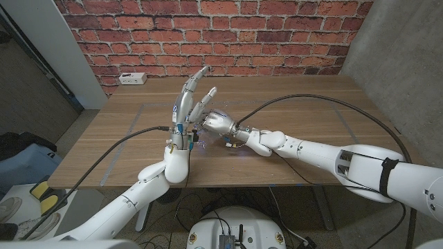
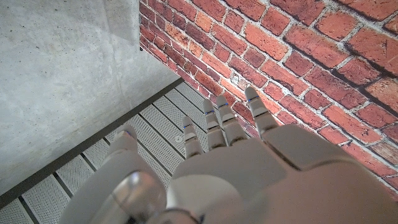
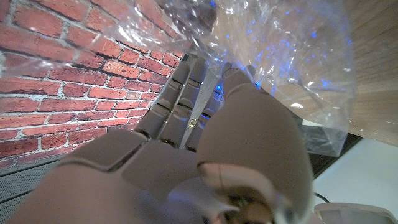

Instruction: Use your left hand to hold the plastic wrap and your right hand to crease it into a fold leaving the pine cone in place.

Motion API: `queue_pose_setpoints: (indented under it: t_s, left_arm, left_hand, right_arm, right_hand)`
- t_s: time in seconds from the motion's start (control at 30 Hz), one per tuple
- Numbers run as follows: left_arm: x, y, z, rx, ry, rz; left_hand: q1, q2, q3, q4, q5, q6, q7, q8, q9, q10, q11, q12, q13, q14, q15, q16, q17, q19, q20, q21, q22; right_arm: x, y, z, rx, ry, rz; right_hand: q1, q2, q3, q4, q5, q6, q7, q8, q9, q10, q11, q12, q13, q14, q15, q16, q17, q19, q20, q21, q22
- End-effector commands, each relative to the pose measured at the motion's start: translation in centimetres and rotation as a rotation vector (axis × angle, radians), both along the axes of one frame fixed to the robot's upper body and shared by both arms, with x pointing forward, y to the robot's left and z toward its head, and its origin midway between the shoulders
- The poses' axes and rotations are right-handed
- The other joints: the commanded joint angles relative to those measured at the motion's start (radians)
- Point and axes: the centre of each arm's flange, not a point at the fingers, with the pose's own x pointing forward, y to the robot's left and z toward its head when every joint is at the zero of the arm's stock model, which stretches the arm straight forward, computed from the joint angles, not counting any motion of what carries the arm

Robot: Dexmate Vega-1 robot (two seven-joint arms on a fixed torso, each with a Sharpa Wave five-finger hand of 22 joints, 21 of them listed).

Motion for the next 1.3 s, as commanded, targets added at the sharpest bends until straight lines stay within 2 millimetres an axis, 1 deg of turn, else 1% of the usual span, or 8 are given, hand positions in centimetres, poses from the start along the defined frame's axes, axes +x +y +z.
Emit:
queue_pose_setpoints:
  t_s: [0.03, 0.37, 0.5, 0.63, 0.8, 0.93, 1.03, 1.3]
  left_arm:
    - [0.2, 0.1, 0.5, -0.004, -0.024, -0.02]
    - [0.4, 0.2, 0.5, -0.007, -0.013, -0.02]
    - [0.4, 0.2, 0.4, -0.006, -0.013, -0.022]
    - [0.3, 0.2, 0.4, -0.004, -0.015, -0.023]
    - [0.2, 0.2, 0.3, -0.003, -0.016, -0.022]
    - [0.0, 0.2, 0.3, -0.003, -0.017, -0.02]
    - [-0.1, 0.2, 0.2, -0.004, -0.018, -0.019]
    - [-0.1, 0.2, 0.0, -0.012, 0.001, -0.004]
  left_hand:
    - [0.001, 0.013, 0.007, 0.0, 0.009, 0.001, 0.004, -0.003, 0.0, 0.011, 0.004, -0.003, -0.002, 0.001, -0.006, 0.005, 0.001, 0.002, -0.002, -0.003, 0.002]
    - [0.001, 0.015, 0.009, 0.001, 0.009, 0.0, 0.001, -0.003, -0.003, 0.012, 0.004, -0.007, -0.008, 0.002, -0.008, 0.006, -0.003, 0.003, -0.001, -0.004, 0.0]
    - [0.001, 0.017, 0.009, 0.001, 0.009, -0.001, 0.0, -0.004, -0.004, 0.012, 0.005, -0.009, -0.011, 0.002, -0.008, 0.007, -0.005, 0.003, -0.001, -0.005, 0.0]
    - [0.0, 0.018, 0.01, 0.002, 0.009, -0.001, 0.0, -0.004, -0.006, 0.012, 0.006, -0.011, -0.014, 0.002, -0.008, 0.007, -0.007, 0.003, -0.003, -0.005, -0.001]
    - [-0.002, 0.019, 0.01, 0.003, 0.009, -0.001, 0.0, -0.003, -0.007, 0.014, 0.006, -0.013, -0.018, 0.003, -0.009, 0.008, -0.009, 0.003, -0.004, -0.006, -0.002]
    - [-0.003, 0.019, 0.01, 0.003, 0.009, -0.001, 0.001, -0.003, -0.008, 0.014, 0.005, -0.015, -0.021, 0.003, -0.009, 0.008, -0.011, 0.002, -0.004, -0.007, -0.002]
    - [-0.004, 0.02, 0.01, 0.004, 0.009, -0.002, 0.001, -0.003, -0.008, 0.014, 0.005, -0.016, -0.023, 0.002, -0.009, 0.008, -0.012, 0.002, -0.004, -0.007, -0.003]
    - [-0.004, 0.021, 0.012, 0.004, 0.01, -0.003, -0.002, -0.004, -0.01, 0.012, 0.005, -0.021, -0.028, 0.002, -0.009, 0.008, -0.014, 0.003, -0.004, -0.008, -0.004]
  right_arm:
    - [0.5, 0.7, -1.1, -0.016, 0.054, 0.005]
    - [0.7, 1.3, -2.1, -0.033, 0.1, -0.027]
    - [0.8, 1.4, -2.1, -0.02, 0.109, -0.055]
    - [0.8, 1.5, -2.3, -0.01, 0.112, -0.088]
    - [0.9, 1.6, -2.3, -0.001, 0.111, -0.162]
    - [1.1, 1.6, -2.1, 0.018, 0.11, -0.226]
    - [1.2, 1.7, -1.9, 0.017, 0.12, -0.272]
    - [1.3, 1.1, -1.3, 0.043, 0.147, -0.279]
  right_hand:
    - [0.009, 0.002, -0.002, 0.007, 0.004, 0.004, 0.0, -0.003, 0.004, 0.005, 0.005, -0.007, 0.002, -0.001, -0.142, -0.01, -0.001, -0.003, -0.091, 0.009, 0.001]
    - [-0.017, 0.003, -0.012, 0.029, -0.003, -0.012, -0.002, -0.014, 0.004, -0.026, 0.008, -0.029, -0.005, -0.018, -0.133, -0.038, -0.015, -0.004, -0.07, 0.026, -0.008]
    - [-0.057, -0.014, -0.032, 0.05, -0.012, -0.107, -0.035, -0.052, 0.002, -0.067, 0.011, -0.049, -0.011, -0.035, -0.134, -0.062, -0.027, -0.011, -0.055, 0.038, -0.023]
    - [-0.116, -0.05, -0.074, 0.073, -0.009, -0.234, -0.055, -0.075, -0.001, -0.142, 0.014, -0.066, -0.011, -0.066, -0.132, -0.086, -0.037, -0.025, -0.041, 0.043, -0.042]
    - [-0.25, -0.111, -0.175, 0.131, 0.029, -0.524, -0.084, -0.08, -0.009, -0.394, 0.026, -0.078, -0.027, -0.216, -0.121, -0.142, -0.046, -0.098, -0.002, 0.018, -0.071]
    - [-0.353, -0.153, -0.264, 0.179, 0.066, -0.81, -0.05, -0.076, -0.013, -0.594, 0.041, -0.078, -0.044, -0.388, -0.108, -0.162, -0.04, -0.19, 0.032, -0.034, -0.077]
    - [-0.369, -0.16, -0.287, 0.187, 0.077, -0.886, -0.049, -0.073, -0.013, -0.662, 0.045, -0.078, -0.049, -0.473, -0.096, -0.172, -0.043, -0.243, 0.041, -0.064, -0.079]
    - [-0.39, -0.051, -0.273, 0.224, 0.107, -0.933, -0.073, -0.066, -0.014, -0.719, 0.015, -0.072, -0.06, -0.573, -0.098, -0.176, -0.066, -0.287, 0.052, -0.1, -0.081]
